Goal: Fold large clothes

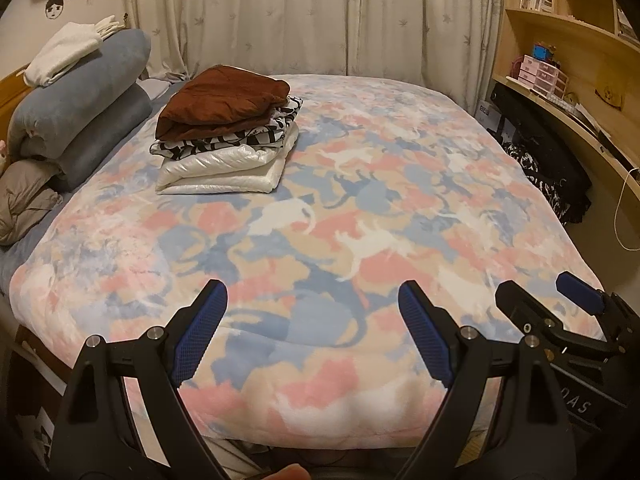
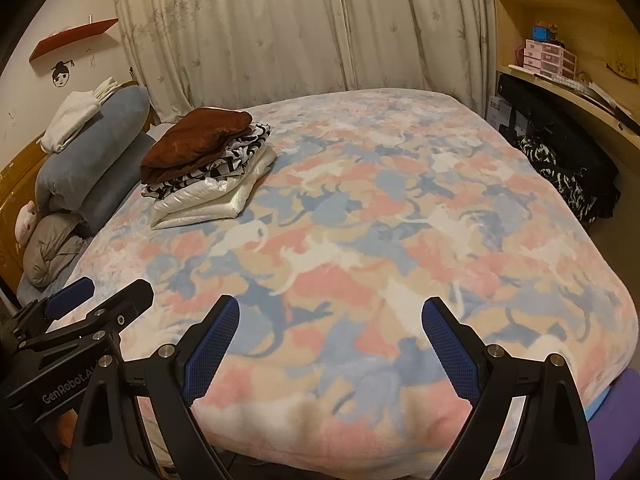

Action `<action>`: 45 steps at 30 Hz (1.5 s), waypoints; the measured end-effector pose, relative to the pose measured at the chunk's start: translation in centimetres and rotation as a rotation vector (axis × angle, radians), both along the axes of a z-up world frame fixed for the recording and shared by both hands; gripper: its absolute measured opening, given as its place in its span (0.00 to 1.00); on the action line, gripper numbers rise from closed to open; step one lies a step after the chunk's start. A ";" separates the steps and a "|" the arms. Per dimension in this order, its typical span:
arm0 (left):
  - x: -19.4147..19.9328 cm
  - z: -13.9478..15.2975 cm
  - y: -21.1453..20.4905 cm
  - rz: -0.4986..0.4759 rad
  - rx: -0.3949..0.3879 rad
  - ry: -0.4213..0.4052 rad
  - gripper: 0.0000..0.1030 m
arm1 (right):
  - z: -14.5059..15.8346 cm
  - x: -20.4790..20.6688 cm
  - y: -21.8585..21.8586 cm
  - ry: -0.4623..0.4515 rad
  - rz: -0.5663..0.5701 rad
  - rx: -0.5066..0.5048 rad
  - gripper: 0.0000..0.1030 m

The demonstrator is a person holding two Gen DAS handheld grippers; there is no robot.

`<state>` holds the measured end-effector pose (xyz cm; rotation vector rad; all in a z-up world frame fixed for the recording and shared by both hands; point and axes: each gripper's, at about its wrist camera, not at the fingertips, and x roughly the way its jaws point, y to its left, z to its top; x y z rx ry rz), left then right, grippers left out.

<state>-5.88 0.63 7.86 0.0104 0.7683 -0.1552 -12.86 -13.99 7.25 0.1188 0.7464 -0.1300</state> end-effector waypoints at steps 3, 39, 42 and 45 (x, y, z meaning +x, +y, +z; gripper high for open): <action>0.0 0.0 0.0 0.000 0.010 -0.006 0.84 | 0.0 0.0 -0.1 0.000 0.001 -0.002 0.91; -0.5 -0.2 -0.4 0.019 0.024 0.003 0.84 | -0.2 0.1 -1.2 0.003 0.001 -0.005 0.91; -0.4 -0.6 -0.2 0.022 0.027 0.009 0.84 | -0.3 0.1 -1.3 0.007 -0.002 -0.006 0.91; -0.2 -0.8 -0.3 0.026 0.033 0.014 0.84 | -0.8 0.3 -1.2 0.011 -0.005 -0.002 0.91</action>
